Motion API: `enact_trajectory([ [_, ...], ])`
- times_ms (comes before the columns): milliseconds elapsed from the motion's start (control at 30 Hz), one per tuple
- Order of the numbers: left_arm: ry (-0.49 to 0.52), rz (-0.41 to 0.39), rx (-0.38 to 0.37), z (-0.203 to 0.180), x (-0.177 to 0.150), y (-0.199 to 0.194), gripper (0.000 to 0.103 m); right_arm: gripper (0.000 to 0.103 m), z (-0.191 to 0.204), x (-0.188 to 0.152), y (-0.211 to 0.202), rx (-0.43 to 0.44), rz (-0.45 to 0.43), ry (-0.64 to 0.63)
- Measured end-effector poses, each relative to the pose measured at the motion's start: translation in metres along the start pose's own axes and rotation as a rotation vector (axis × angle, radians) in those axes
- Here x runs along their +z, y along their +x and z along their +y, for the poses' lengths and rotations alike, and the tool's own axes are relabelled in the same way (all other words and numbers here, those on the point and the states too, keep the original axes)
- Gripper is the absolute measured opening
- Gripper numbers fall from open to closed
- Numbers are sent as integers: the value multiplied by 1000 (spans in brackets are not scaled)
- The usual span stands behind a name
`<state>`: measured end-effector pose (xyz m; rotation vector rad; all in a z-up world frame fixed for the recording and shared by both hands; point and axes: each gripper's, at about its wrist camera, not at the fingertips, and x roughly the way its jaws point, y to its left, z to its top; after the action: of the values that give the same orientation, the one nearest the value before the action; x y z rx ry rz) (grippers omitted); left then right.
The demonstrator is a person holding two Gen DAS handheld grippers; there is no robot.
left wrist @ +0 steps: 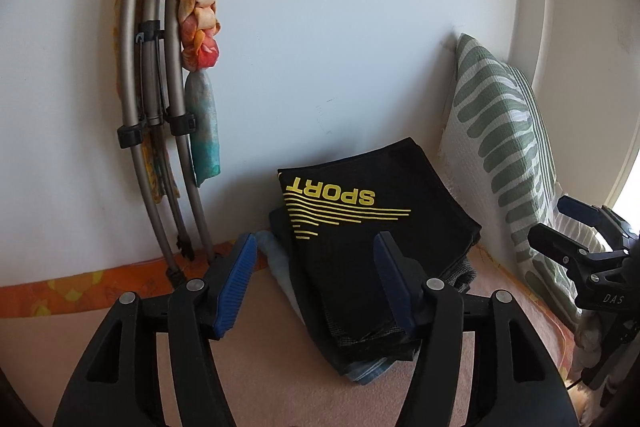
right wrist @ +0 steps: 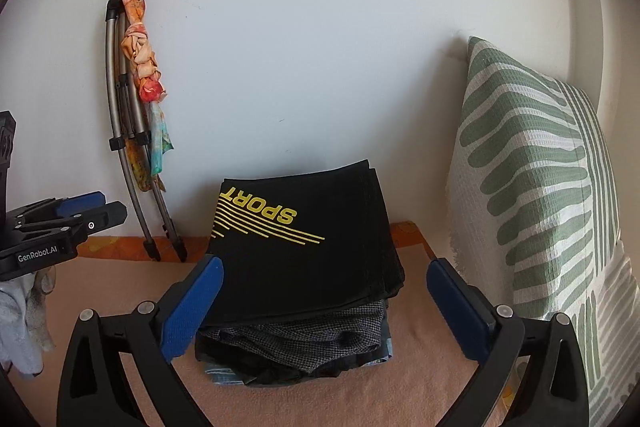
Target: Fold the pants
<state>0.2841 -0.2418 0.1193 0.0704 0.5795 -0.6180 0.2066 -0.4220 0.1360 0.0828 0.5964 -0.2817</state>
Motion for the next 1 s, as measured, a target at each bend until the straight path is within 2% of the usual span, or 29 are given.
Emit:
enact_trajectory([
  [233,34,-12,0,-11,-24,-64,69,103,14,-21,-46,9,-5,22],
  [367,46,-18,7,-19,-44,-96,77,103,17,-38,-66,40,6,67],
  [567,7,-10,11,-24,-84,-133,80,103,28,-68,-87,25,15,98],
  [667,-22,-9,28,-22,-104,-143,80,103,36,-80,-93,15,26,94],
  [800,-35,34,60,-18,-126,-143,80,103,47,-94,-102,-10,22,78],
  [1000,-15,43,101,-15,-139,-146,80,103,53,-106,-99,12,26,124],
])
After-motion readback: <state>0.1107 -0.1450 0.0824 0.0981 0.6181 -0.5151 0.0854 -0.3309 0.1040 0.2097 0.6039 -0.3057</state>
